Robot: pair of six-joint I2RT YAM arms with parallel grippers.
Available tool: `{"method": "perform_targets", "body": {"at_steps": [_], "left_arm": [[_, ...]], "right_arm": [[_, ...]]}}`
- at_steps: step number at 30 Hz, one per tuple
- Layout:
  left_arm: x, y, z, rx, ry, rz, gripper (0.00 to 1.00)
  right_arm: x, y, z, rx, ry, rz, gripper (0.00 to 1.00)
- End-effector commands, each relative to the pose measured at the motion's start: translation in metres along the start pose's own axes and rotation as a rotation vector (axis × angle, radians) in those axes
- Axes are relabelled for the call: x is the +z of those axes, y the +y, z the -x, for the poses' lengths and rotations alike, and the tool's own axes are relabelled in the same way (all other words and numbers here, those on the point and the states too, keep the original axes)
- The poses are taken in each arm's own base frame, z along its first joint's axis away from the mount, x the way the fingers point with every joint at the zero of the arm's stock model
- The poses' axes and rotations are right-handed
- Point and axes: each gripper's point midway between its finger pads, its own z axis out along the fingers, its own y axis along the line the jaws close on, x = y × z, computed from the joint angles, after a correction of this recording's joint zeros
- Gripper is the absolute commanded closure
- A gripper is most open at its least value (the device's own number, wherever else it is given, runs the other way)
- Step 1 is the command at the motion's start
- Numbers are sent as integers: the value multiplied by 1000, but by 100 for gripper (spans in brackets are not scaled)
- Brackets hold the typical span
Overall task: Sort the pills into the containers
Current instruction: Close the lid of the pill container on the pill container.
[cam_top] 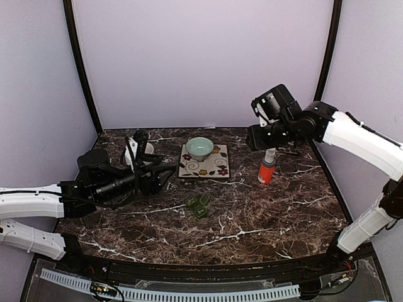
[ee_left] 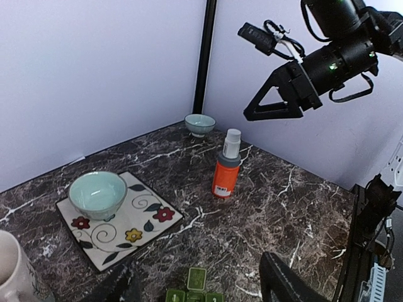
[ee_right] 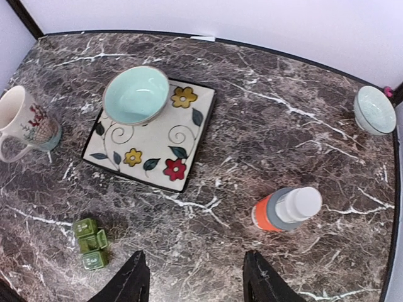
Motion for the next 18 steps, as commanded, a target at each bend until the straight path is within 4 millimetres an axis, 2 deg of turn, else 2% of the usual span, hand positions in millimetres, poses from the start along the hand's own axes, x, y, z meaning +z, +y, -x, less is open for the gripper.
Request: {"method": "perform_targets", "body": {"at_steps": [1,6,14,17,18], "left_arm": [[-7,9,-30,-55,72,79,35],[-12,7,-70,-86,154,112,37],[-19,15,-124,-184,263,187,44],[-18,15,-140,-208,314,203,46],[-18,15,-146,-216,332,209,47]], "right_arm": [[12,29,-10,38,-30,99,50],[45,54,-43,47,39,194,54],[94,78,-90,66,146,281,56],[105,87,-98,79,166,315,56],[111,86,-111,80,192,314,56]]}}
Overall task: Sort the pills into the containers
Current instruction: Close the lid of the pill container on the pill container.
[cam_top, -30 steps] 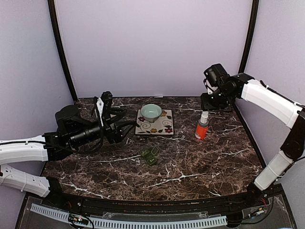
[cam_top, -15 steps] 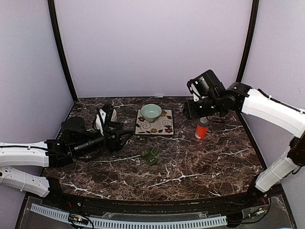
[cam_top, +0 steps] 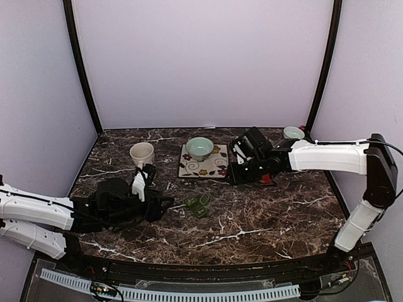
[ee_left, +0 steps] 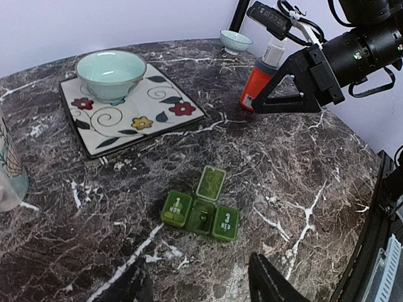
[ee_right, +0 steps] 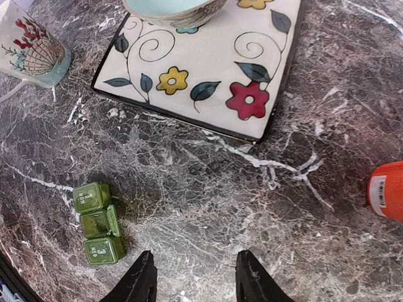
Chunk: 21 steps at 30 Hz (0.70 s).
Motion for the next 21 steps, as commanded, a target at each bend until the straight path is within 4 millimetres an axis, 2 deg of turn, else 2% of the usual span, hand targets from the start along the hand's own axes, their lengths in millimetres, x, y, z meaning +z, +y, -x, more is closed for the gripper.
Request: {"method": "perform_targets", "body": {"at_steps": [1,11,21], "left_arm": [[6,8,-26,-65,74,47,48],[34,4,-61,-146,216,70,64],[60,0,-77,-136,305,98,68]], "right_arm": [[21,20,-6,29,-3,106,56],[59,24,-27,41,51,110,57],[77,30,-36,45,76,119,57]]}}
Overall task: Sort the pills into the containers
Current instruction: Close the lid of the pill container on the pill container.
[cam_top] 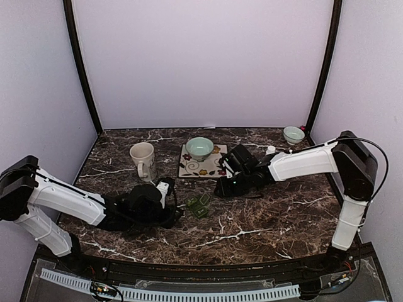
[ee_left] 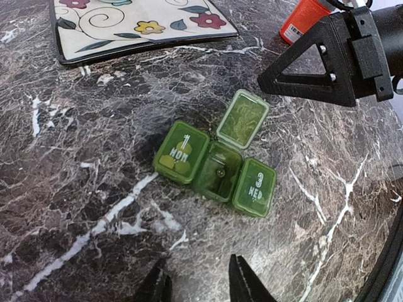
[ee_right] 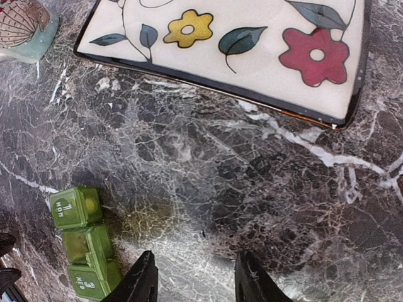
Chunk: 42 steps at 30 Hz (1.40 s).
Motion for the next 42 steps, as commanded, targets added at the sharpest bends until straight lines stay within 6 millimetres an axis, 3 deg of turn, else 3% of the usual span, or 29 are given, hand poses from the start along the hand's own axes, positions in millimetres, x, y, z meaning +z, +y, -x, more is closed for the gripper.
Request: {"method": "perform_targets", "body": {"at_steps": [1,8,10,23,42], "left_arm": [[10,-7,-2,2,44,5,69],[22,-8,-8,4,89,22,69],[25,-8,-9,4,96,25,69],[42,6,-16,-38,167,61,69],[51,12,-10,-57,170,60,69]], "right_arm": [[8,12,1,2,-8,40,57],[18,17,-6,-6,19,54,57],[16,26,4,-8,-1,73,58],[20,38,3,-22,14,101,58],[11,67,-1,-61,30,142,58]]}}
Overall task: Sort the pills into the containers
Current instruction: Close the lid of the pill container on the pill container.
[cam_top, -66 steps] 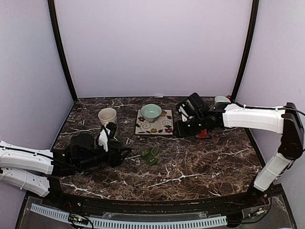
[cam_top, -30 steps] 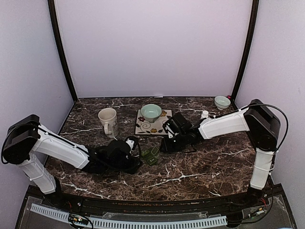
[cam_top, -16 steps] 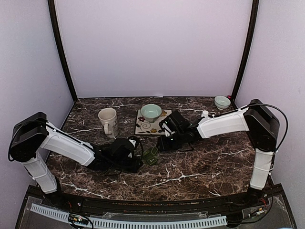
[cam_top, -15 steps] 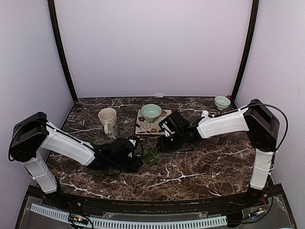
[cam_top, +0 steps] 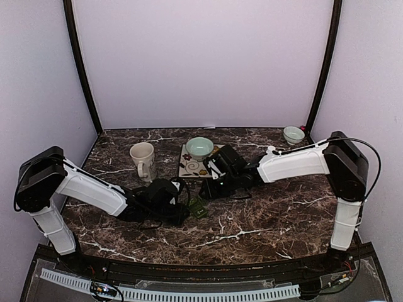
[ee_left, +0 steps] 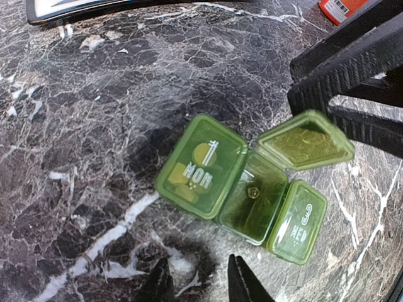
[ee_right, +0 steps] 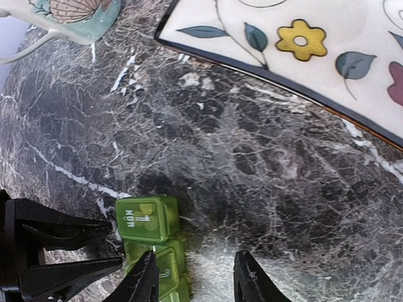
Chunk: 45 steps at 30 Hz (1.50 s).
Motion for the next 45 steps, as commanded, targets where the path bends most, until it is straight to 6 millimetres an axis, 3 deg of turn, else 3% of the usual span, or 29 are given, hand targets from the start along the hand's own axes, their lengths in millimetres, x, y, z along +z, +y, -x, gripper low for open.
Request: {"method": "perform_targets", "body": {"at_steps": [1,20,45], "left_arm": [[2,1,1,-2,15,5,69],[3,2,3,-7,16,-1,69],[6,6,0,-19,22,-10,69]], "right_arm": [[3,12,-3,-6,17,23,58],[18,26,-27,-7,80,71,58],[39,27,-48,0,173,81,59]]}}
